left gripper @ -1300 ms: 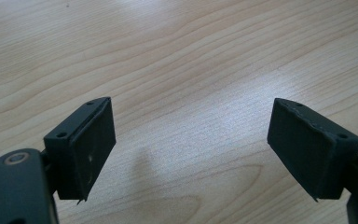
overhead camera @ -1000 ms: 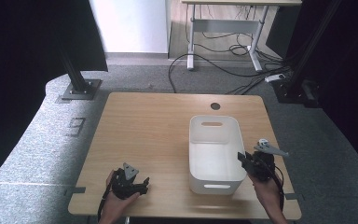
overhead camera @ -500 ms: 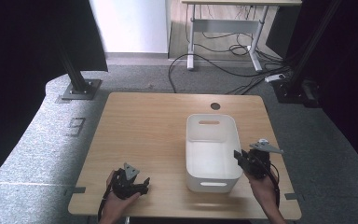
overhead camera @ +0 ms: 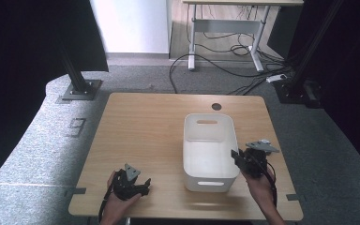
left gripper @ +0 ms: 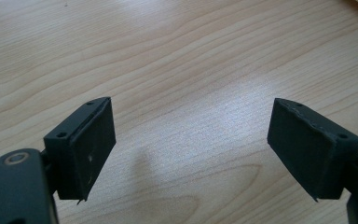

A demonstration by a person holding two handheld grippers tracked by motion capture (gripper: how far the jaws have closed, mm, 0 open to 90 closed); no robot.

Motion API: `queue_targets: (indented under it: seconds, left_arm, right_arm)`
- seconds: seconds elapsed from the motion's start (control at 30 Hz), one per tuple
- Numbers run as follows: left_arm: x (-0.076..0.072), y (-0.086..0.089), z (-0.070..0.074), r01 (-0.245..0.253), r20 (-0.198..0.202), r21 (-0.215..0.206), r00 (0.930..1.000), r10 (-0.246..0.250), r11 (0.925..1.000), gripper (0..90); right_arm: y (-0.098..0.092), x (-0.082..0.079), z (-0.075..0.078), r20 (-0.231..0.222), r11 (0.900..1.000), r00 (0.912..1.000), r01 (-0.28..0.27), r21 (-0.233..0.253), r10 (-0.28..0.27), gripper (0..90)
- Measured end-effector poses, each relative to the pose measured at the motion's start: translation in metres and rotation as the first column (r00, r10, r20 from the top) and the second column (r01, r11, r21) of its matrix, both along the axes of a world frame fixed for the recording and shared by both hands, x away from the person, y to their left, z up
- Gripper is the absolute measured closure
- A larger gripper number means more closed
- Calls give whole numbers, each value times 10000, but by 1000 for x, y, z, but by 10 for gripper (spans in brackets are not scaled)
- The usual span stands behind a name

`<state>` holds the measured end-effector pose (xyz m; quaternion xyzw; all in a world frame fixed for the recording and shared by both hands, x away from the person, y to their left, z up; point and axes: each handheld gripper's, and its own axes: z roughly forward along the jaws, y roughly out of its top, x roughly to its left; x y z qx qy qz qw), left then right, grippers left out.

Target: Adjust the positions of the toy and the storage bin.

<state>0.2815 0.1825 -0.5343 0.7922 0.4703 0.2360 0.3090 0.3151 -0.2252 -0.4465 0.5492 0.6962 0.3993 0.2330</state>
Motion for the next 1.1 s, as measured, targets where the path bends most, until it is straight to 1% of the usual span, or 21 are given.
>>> queue_targets:
  seconds: [0.43, 0.57, 0.73, 1.1]
  left_arm:
    - [0, 0, 0, -51, 6, -2, 10000, 51, 10000, 152]
    - [0, 1, 0, -81, 17, -13, 10000, 81, 10000, 152]
    - [0, 1, 0, -88, 20, -28, 10000, 88, 10000, 152]
    - [0, 1, 0, -73, 14, -6, 10000, 73, 10000, 151]
  right_arm:
    - [11, 4, 0, 5, 9999, 10000, -76, 65, 76, 728]
    - [16, 5, 0, 38, 9999, 9999, -110, 9, 110, 727]
    - [21, 6, -1, 73, 9999, 9999, -93, 89, 92, 726]
    - [30, 7, -1, 165, 10000, 9998, -82, 8, 81, 723]
